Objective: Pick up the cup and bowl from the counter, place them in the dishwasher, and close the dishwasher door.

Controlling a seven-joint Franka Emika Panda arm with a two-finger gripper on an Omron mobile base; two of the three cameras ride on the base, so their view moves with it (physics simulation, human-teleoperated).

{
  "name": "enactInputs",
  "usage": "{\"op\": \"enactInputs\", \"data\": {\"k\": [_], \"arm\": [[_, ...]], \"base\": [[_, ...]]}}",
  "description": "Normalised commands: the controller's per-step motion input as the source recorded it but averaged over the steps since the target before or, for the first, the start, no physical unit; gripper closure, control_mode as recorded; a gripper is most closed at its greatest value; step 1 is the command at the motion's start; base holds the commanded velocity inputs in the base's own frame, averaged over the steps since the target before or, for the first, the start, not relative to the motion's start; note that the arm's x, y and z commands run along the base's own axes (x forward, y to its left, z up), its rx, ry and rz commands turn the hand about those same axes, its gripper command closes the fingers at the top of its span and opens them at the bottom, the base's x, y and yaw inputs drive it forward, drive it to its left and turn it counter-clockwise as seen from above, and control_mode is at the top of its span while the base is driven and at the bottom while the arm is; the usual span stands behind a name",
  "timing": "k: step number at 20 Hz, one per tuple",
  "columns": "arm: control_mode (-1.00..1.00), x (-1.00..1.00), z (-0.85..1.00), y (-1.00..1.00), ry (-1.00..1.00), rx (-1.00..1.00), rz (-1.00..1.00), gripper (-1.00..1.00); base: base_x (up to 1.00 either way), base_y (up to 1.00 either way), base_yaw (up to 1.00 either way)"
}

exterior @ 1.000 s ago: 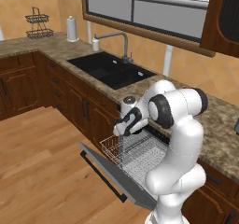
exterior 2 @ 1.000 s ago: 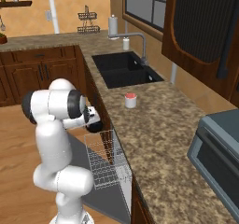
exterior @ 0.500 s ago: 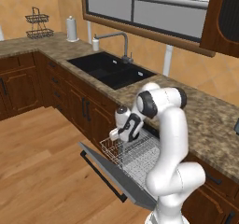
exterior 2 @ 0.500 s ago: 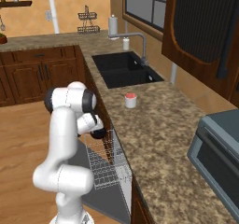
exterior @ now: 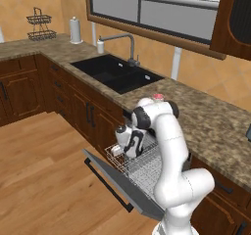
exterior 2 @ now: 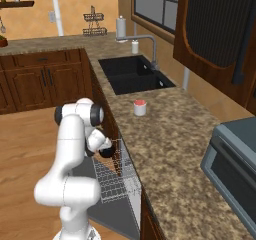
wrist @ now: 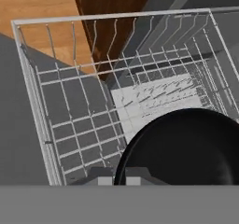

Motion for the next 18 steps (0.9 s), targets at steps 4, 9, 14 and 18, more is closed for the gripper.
{"op": "enactInputs", "data": {"k": [4,9,14,18], "arm": [[-1.0,0.54,-0.48,0.0,0.0,0.0,-0.05,1.0],[-1.0,0.56,-0.41,0.0,0.0,0.0,0.0,1.0],[-1.0,0.39,-0.43,0.11,0.0,0.0,0.0,-1.0],[-1.0,0.16,-0.3,0.22,0.0,0.0,0.0,-1.0]], "base": [[0.0,0.0,0.0],[0.0,0.0,0.0],[0.0,0.0,0.0],[0.0,0.0,0.0]]}}
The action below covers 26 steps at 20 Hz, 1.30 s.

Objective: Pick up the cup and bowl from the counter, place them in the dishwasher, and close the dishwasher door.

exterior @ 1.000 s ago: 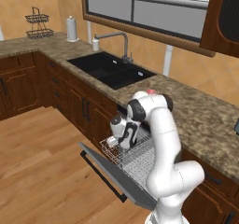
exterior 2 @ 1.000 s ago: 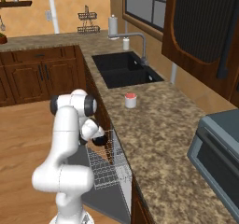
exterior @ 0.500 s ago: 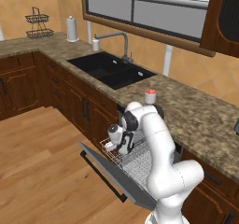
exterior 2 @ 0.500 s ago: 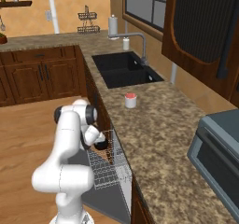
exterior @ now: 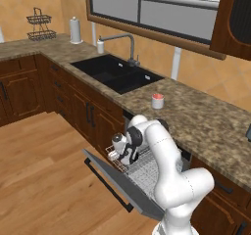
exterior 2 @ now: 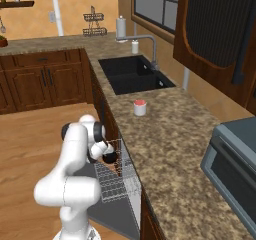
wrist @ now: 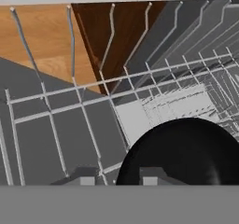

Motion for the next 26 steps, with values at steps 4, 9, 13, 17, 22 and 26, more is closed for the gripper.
{"op": "enactInputs", "data": {"k": [4,9,13,17,22,26], "arm": [[-1.0,-0.02,-0.02,0.07,-0.01,0.0,0.0,-1.0],[-1.0,-0.48,0.72,0.13,-0.12,0.0,0.01,-1.0],[-1.0,-0.7,1.0,0.23,-0.14,0.0,0.01,-1.0],[-1.0,-0.62,1.0,0.2,-0.04,0.01,0.02,-1.0],[-1.0,-0.75,1.0,0.05,0.0,0.01,0.07,-1.0],[-1.0,-0.86,1.0,0.0,0.0,0.01,0.11,-1.0]], "base": [[0.0,0.0,0.0],[0.0,0.0,0.0],[0.0,0.0,0.0],[0.0,0.0,0.0],[0.0,0.0,0.0],[0.0,0.0,0.0]]}}
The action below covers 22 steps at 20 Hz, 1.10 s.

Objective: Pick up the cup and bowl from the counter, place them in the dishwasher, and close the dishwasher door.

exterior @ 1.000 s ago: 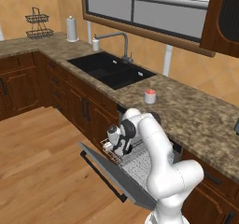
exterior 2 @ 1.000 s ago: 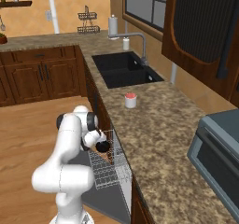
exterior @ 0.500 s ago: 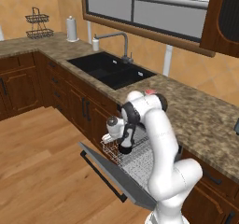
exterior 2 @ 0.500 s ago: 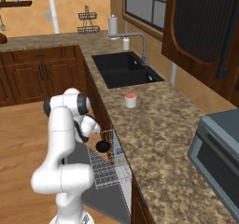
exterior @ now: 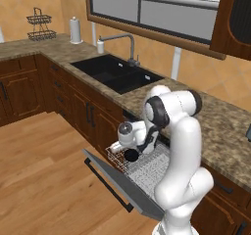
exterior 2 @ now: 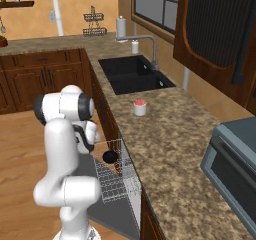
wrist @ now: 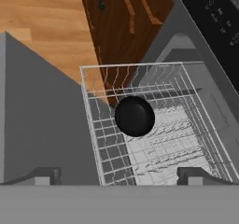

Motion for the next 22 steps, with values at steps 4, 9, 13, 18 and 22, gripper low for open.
{"op": "enactInputs", "data": {"k": [4,9,13,18,22], "arm": [[-1.0,-0.49,1.0,-0.03,-0.02,0.0,0.12,-1.0],[-1.0,0.15,1.0,-0.05,0.0,0.0,0.1,-1.0],[-1.0,0.42,1.0,-0.16,0.11,0.0,0.03,-1.0],[-1.0,0.39,1.0,-0.19,0.21,0.0,0.0,-1.0],[-1.0,0.39,1.0,-0.04,0.21,0.0,0.0,-1.0]], "base": [[0.0,0.0,0.0],[0.0,0.0,0.0],[0.0,0.0,0.0],[0.0,0.0,0.0],[0.0,0.0,0.0]]}}
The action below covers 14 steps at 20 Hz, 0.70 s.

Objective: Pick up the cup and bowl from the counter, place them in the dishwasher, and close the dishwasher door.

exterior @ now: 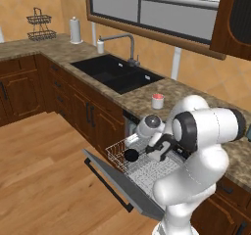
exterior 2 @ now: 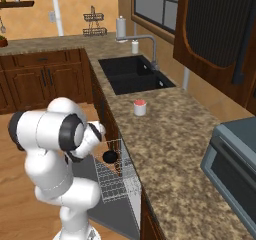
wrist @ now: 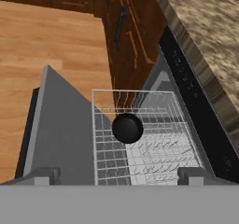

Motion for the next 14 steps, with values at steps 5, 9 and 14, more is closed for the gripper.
{"op": "enactInputs", "data": {"k": [5,9,14], "arm": [[-1.0,0.36,1.0,0.0,0.16,0.0,0.0,-1.0],[-1.0,0.36,1.0,0.0,0.11,-0.01,0.0,-1.0],[-1.0,0.4,1.0,0.0,0.15,-0.02,0.0,-1.0]], "base": [[0.0,0.0,0.0],[0.0,0.0,0.0],[0.0,0.0,0.0]]}}
